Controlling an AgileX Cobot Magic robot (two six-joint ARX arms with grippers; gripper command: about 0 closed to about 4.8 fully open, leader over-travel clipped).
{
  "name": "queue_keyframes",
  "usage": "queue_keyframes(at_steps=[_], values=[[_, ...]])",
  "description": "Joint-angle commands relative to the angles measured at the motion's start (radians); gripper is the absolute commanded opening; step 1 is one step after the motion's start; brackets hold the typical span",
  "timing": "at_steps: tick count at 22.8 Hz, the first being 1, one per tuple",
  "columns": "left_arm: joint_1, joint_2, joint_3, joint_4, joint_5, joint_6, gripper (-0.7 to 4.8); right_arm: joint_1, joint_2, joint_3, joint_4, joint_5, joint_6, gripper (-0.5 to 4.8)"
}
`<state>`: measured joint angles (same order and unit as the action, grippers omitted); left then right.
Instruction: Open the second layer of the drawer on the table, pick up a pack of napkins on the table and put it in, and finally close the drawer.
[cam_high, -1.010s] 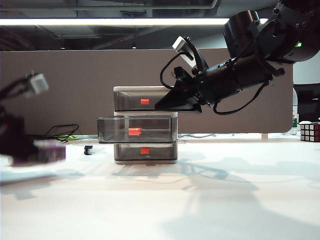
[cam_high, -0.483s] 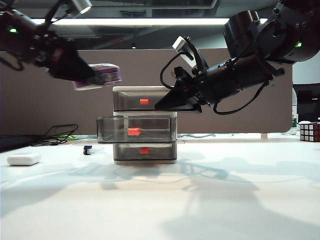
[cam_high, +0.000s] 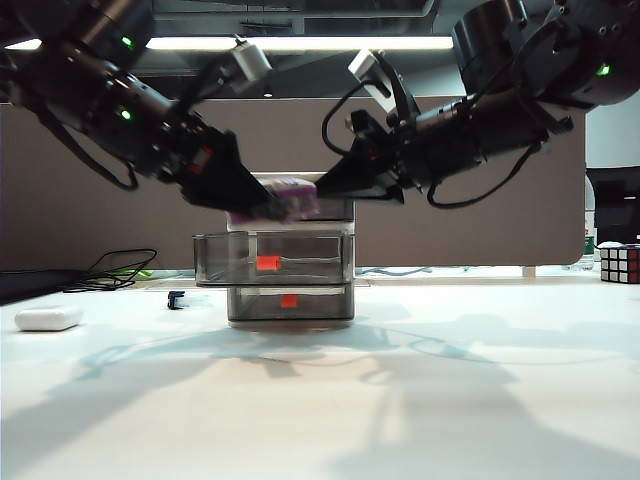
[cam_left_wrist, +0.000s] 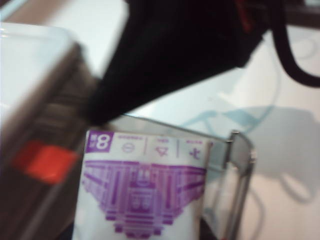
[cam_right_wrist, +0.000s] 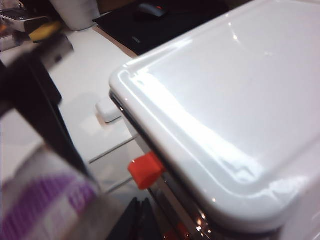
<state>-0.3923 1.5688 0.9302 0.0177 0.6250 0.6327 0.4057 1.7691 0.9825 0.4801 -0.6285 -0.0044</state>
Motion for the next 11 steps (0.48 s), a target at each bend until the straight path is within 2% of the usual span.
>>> queue_keyframes(at_steps=[1, 2, 6, 11], values=[[-0.026, 0.018, 0.003, 0.014, 0.006, 0.003, 2.7, -0.002, -0.025, 0.005, 0.018, 0.0, 0.0, -0.05], [-0.031, 0.02, 0.003, 0.021, -0.003, 0.003, 3.01, -0.002, -0.029, 0.005, 0.018, 0.001, 0.0, -0.05], [-0.029, 0.021, 0.003, 0.04, -0.024, 0.0, 3.55, -0.002, -0.042, 0.005, 0.018, -0.002, 0.0, -0.05], [-0.03, -0.035, 0.003, -0.021, -0.056, -0.048, 3.54, -0.002, -0.074, 0.005, 0.018, -0.017, 0.0, -0.05]])
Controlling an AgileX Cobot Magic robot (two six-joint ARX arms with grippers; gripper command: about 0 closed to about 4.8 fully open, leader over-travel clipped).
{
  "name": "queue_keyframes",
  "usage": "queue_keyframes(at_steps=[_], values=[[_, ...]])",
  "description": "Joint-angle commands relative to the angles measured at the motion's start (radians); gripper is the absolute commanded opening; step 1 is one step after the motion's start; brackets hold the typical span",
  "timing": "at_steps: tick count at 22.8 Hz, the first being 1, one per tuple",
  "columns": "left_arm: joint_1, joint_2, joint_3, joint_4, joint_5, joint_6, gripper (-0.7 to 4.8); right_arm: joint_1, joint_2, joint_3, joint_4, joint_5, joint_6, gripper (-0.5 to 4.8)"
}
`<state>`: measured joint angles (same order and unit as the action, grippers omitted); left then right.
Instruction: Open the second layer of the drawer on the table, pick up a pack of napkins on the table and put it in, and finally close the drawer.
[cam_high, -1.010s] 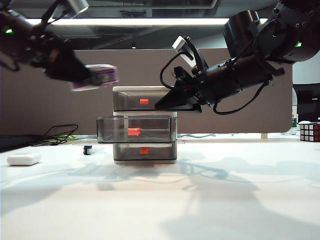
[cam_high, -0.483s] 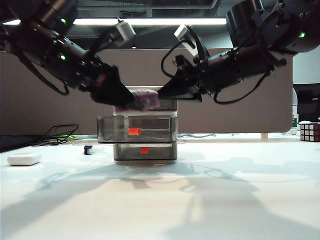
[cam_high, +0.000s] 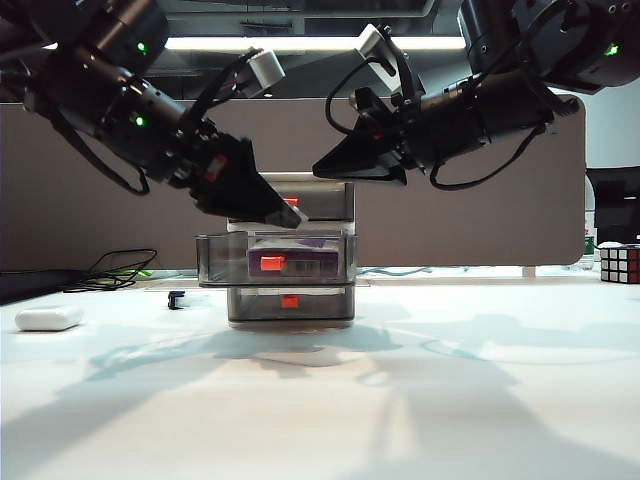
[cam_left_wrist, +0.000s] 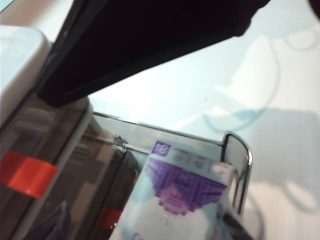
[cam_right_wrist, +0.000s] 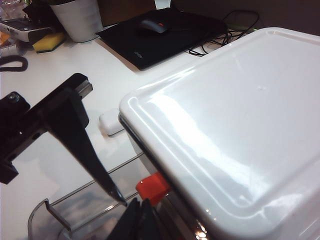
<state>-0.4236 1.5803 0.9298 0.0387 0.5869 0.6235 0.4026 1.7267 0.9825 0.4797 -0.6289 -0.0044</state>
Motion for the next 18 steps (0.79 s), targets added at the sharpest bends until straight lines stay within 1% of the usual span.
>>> queue_keyframes(at_steps=[1, 2, 4, 5, 6, 8, 9, 10, 12, 13, 14, 18], values=[[0.002, -0.094, 0.003, -0.12, -0.046, -0.036, 3.43, 0.002, -0.051, 0.006, 0.034, -0.019, 0.0, -0.05], [0.002, -0.118, 0.003, -0.16, -0.054, -0.036, 3.36, 0.002, -0.055, 0.01, 0.054, -0.017, 0.0, -0.05], [0.002, -0.162, 0.003, -0.251, -0.043, -0.037, 3.25, 0.002, -0.045, 0.061, 0.028, 0.016, -0.001, -0.05], [0.002, -0.167, 0.003, -0.304, -0.009, -0.052, 2.71, 0.002, -0.032, 0.095, 0.001, 0.031, -0.011, -0.05], [0.002, -0.165, 0.003, -0.349, 0.025, -0.079, 2.29, 0.002, -0.014, 0.128, -0.018, 0.03, -0.018, -0.05], [0.002, -0.153, 0.003, -0.456, 0.039, -0.083, 1.42, 0.002, 0.041, 0.209, -0.056, 0.033, -0.027, -0.05], [0.002, -0.152, 0.003, -0.473, 0.039, -0.082, 1.35, 0.002, 0.057, 0.228, -0.058, 0.035, -0.027, -0.05], [0.002, -0.142, 0.003, -0.478, 0.043, -0.081, 1.07, 0.002, 0.092, 0.266, -0.061, 0.04, -0.026, -0.05], [0.002, -0.127, 0.003, -0.463, 0.041, -0.082, 1.0, 0.002, 0.123, 0.297, -0.062, 0.055, -0.026, -0.05], [0.002, -0.11, 0.003, -0.442, 0.037, -0.082, 0.65, 0.002, 0.152, 0.323, -0.066, 0.061, -0.026, -0.05], [0.002, -0.089, 0.003, -0.425, 0.026, -0.079, 0.51, 0.002, 0.178, 0.344, -0.077, 0.073, -0.026, -0.05], [0.002, -0.036, 0.003, -0.35, -0.011, -0.079, 0.46, 0.002, 0.204, 0.354, -0.089, 0.104, -0.027, -0.05]])
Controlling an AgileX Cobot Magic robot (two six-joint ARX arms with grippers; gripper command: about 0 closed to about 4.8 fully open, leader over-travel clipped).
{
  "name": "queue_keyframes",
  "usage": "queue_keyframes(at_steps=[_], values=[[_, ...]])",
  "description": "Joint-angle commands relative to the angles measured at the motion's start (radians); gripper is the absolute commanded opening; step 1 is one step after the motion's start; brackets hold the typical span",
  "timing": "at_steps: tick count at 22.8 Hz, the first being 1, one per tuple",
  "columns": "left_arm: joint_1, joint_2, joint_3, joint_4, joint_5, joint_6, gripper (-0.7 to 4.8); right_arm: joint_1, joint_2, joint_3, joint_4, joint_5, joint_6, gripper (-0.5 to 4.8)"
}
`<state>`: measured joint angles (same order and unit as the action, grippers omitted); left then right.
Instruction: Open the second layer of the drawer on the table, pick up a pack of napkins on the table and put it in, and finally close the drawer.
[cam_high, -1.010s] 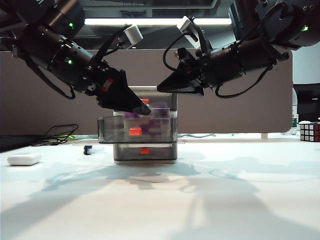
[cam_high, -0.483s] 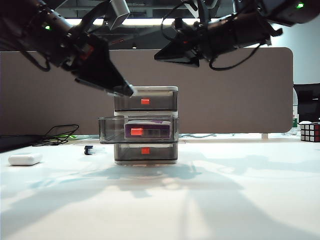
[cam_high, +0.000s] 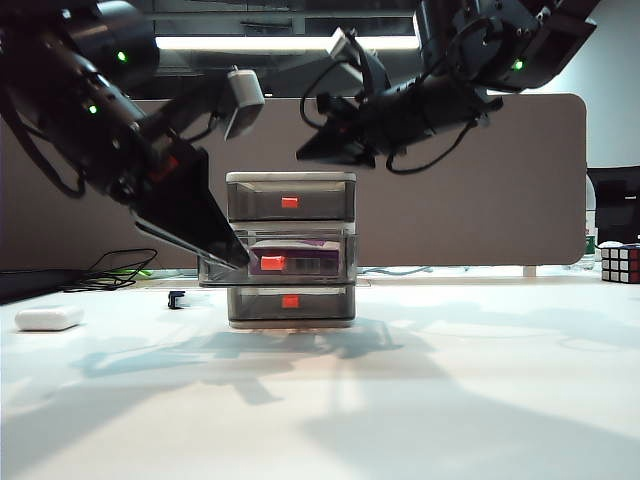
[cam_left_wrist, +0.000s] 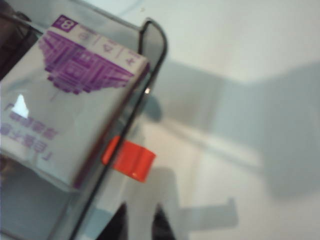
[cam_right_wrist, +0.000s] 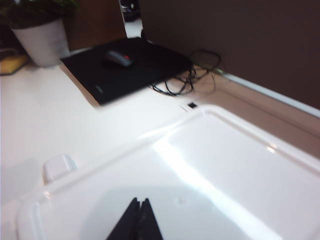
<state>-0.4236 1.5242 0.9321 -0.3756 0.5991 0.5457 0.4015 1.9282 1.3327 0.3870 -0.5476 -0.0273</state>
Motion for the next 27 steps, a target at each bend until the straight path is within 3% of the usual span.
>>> queue_keyframes(at_steps=[1, 4, 14, 18, 21, 27], values=[[0.001, 0.032, 0.001, 0.1, -0.071, -0.002, 0.46, 0.003, 0.008, 0.003, -0.001, 0.023, -0.005, -0.05], [0.001, 0.052, 0.001, 0.189, -0.092, -0.004, -0.06, 0.003, 0.014, 0.003, -0.013, 0.026, -0.016, -0.05], [0.001, 0.153, 0.001, 0.583, -0.29, -0.05, -0.06, 0.003, 0.02, 0.003, -0.062, 0.054, -0.05, -0.05], [0.001, 0.192, 0.001, 0.682, -0.348, -0.057, -0.06, 0.003, 0.021, 0.003, -0.1, 0.056, -0.057, -0.05], [0.001, 0.188, 0.001, 0.669, -0.352, -0.056, -0.06, 0.003, 0.018, 0.003, -0.092, 0.044, -0.089, -0.05], [0.002, -0.082, -0.023, 0.391, -0.351, -0.058, -0.06, -0.008, -0.156, 0.001, -0.183, 0.032, -0.15, -0.05]])
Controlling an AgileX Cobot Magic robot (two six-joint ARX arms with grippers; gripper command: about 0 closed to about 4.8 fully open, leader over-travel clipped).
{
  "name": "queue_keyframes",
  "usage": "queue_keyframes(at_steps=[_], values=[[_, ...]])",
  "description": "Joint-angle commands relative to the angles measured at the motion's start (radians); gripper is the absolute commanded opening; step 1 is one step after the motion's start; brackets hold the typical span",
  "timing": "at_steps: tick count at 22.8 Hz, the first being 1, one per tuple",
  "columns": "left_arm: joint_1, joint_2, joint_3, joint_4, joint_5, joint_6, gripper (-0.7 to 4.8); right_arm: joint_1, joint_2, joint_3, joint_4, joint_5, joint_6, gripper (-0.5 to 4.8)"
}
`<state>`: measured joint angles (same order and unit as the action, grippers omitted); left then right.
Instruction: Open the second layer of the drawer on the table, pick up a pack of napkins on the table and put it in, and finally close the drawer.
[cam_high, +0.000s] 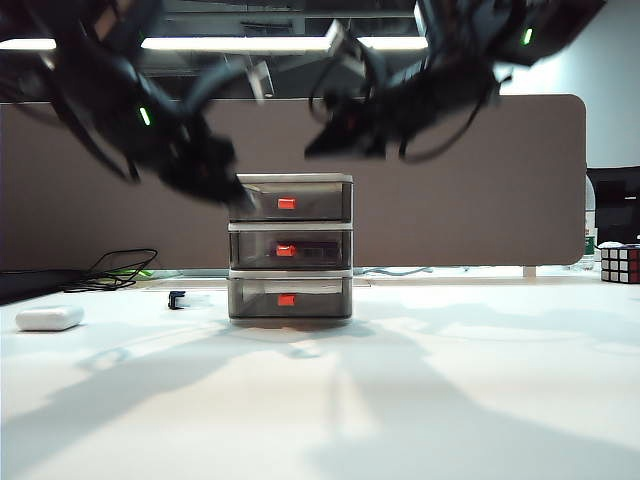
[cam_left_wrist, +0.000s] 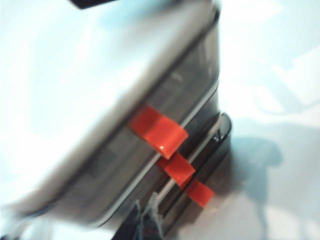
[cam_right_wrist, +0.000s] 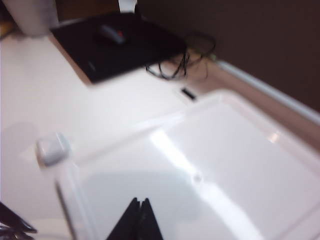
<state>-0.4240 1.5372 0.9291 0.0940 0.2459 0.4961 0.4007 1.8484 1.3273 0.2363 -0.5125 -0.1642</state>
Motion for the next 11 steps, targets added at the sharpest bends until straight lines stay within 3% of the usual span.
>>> queue_keyframes(at_steps=[1, 6, 11], values=[[0.002, -0.179, -0.064, -0.072, 0.005, -0.031, -0.06, -0.011, -0.126, -0.008, -0.076, 0.0, -0.028, -0.05], [0.002, -0.526, -0.342, 0.005, -0.008, -0.179, -0.06, -0.026, -0.372, -0.302, -0.014, 0.072, -0.008, -0.05], [0.002, -0.893, -0.663, 0.194, -0.071, -0.382, -0.06, -0.022, -0.668, -0.677, 0.089, 0.127, 0.06, -0.05]])
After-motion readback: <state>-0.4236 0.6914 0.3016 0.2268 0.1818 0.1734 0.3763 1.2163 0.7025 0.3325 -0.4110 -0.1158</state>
